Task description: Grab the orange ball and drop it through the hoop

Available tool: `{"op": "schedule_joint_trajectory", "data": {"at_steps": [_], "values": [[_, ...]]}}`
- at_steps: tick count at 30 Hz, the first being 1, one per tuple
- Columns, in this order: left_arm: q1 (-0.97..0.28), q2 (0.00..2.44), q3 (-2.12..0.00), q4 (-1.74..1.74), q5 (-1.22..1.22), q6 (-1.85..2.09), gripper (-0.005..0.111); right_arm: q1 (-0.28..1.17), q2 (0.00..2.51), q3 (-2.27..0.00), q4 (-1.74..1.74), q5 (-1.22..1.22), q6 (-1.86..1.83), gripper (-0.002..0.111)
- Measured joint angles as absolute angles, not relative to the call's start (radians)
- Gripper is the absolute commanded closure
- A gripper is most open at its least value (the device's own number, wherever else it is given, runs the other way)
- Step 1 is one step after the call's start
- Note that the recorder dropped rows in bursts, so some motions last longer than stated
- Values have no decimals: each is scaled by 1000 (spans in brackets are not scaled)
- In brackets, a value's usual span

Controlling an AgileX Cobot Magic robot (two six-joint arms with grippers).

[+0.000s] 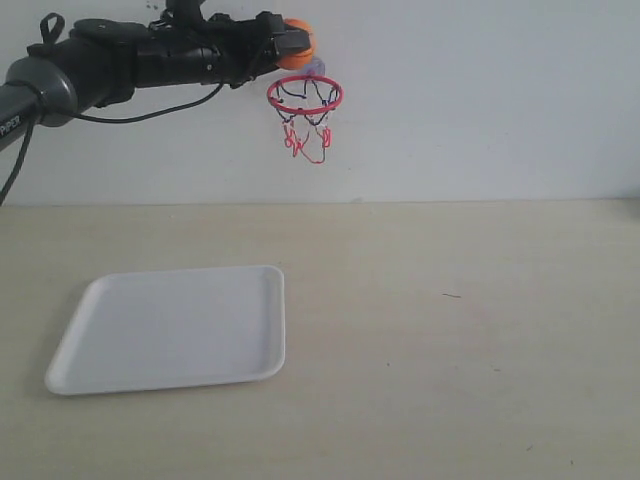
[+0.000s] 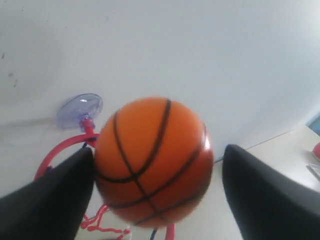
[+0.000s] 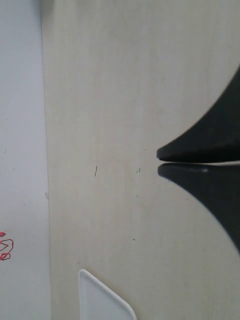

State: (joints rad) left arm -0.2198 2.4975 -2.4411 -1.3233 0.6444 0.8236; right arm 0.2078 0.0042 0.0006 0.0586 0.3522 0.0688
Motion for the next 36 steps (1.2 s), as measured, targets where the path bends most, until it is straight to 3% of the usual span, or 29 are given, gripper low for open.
{"op": "schedule_joint_trajectory", "data": {"at_steps": [5,7,10,12,17,27,36], "values": [[-220,2498,-2441,-1296,646,839,32,208,4,1,59,352,69,108],[-220,2498,-2441,-1296,646,843,40,208,4,1,59,352,69,108],[-220,2498,-2441,-1296,646,843,69,208,4,1,59,352,69,108],[-218,2498,-2441,-1294,646,843,101,208,4,1,59,352,69,108],[-178,2498,-2441,-1263,719,842,103,208,4,1,59,352,69,108],[-104,2381,-2441,-757,1162,592,103,208,4,1,59,352,69,108],[-118,2233,-2290,-773,1214,524,103,208,4,1,59,352,69,108]]}}
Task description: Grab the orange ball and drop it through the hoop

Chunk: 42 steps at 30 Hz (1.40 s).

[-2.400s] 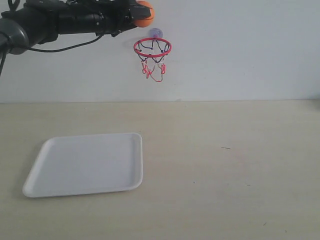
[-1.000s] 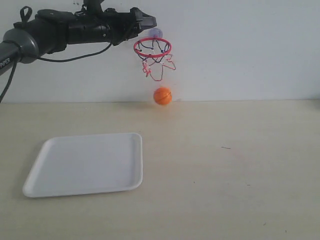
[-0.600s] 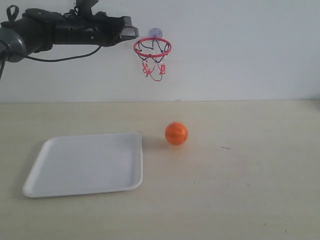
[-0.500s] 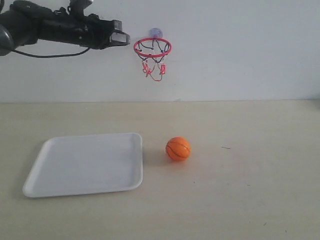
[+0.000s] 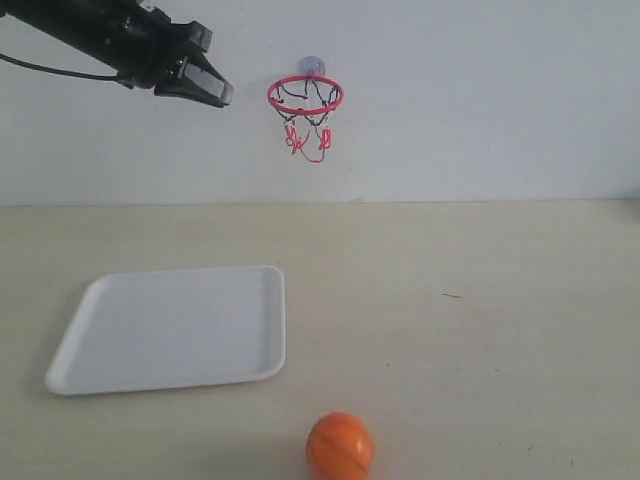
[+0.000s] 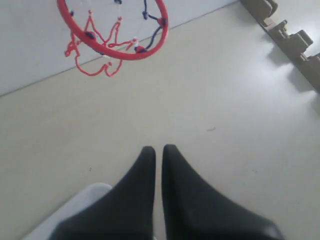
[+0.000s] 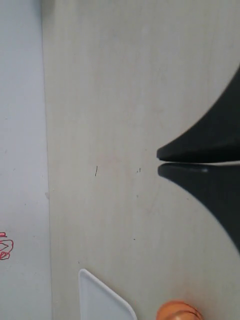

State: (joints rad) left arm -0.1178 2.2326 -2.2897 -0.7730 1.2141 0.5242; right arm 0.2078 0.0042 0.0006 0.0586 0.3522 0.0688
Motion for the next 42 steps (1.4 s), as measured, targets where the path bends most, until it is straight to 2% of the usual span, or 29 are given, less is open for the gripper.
{"op": "schedule_joint_trajectory", "data": {"at_steps": [4,7,11,15,17,21,24,29,42], "values": [[-148,2133,-2109,-711,1214,539,103,208,4,1,59,352,69,108],[-158,2030,-1879,-677,1202,564,103,208,4,1,59,352,69,108],[-158,1833,-1479,-729,910,618,103,208,4,1,59,352,69,108],[-162,1641,-1091,-1054,546,777,103,208,4,1,59,352,69,108],[-175,1551,-897,-1347,380,976,103,208,4,1,59,352,69,108],[-190,1407,-648,-1657,212,1245,103,208,4,1,59,352,69,108],[-191,1315,-564,-1712,180,1344,103,208,4,1,59,352,69,108],[-192,1184,-540,-1731,171,1416,103,208,4,1,59,352,69,108],[-194,1049,-538,-1740,350,1425,103,208,4,1,59,352,69,108]]}}
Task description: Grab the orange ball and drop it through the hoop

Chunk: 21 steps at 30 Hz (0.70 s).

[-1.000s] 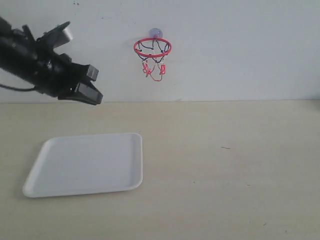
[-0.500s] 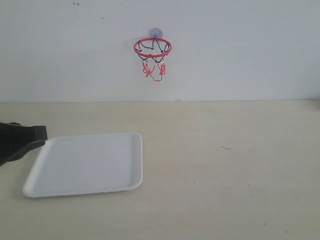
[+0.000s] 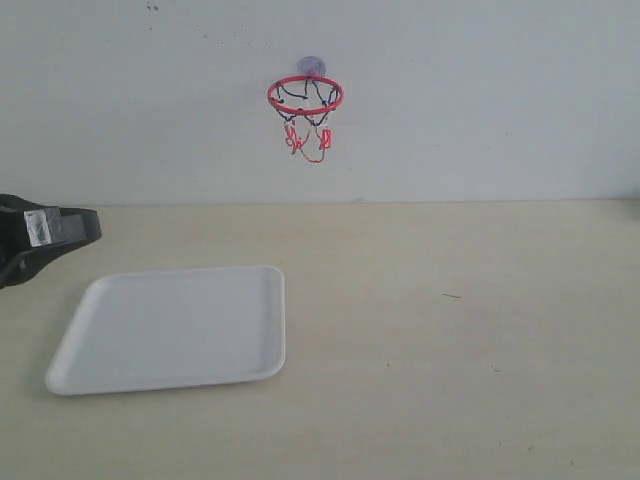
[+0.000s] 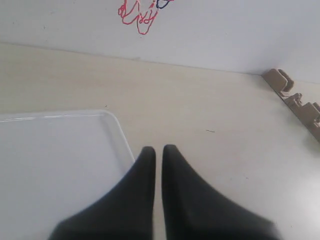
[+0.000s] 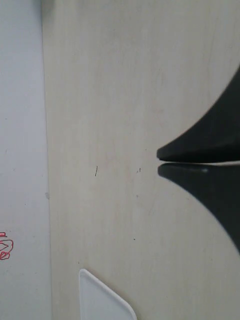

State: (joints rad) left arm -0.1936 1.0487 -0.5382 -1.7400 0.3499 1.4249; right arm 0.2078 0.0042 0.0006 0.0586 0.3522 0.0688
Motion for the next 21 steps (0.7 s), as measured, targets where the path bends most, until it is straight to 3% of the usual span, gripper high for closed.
{"op": "schedule_joint_trajectory", "data": {"at_steps": [13,21], "values": [[-194,1013,-538,-1741,326,1425,103,208,4,1,59,352,69,108],[-189,744,-488,-1741,306,1425,103,208,4,1,59,352,69,108]]}}
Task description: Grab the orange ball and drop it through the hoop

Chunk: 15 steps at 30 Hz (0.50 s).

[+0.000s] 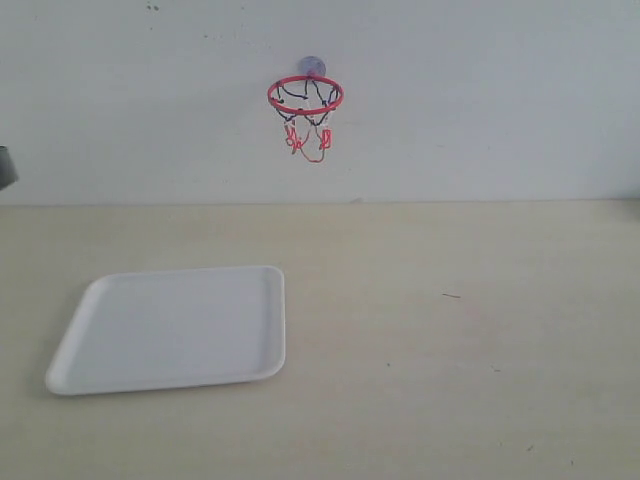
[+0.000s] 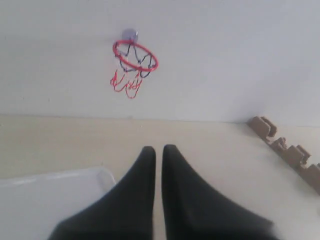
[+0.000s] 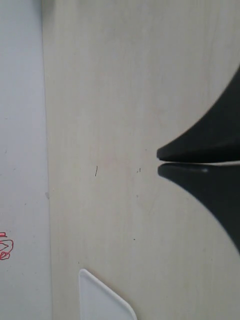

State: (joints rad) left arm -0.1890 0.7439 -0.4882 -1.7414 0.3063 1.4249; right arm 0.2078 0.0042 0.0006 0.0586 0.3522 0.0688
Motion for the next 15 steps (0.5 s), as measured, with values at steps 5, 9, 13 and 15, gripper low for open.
{"op": "schedule_joint_trajectory", "data": {"at_steps": [5,9,13,15], "values": [[-148,400,-347,-1741,297,1425,103,208,4,1,59,352,69,108],[-139,154,-216,-1741,273,1425,103,208,4,1,59,352,69,108],[-139,16,-156,-1741,271,1425,103,208,4,1,59,353,69,108],[-139,9,-150,-1741,275,1425,103,208,4,1,59,353,69,108]]}}
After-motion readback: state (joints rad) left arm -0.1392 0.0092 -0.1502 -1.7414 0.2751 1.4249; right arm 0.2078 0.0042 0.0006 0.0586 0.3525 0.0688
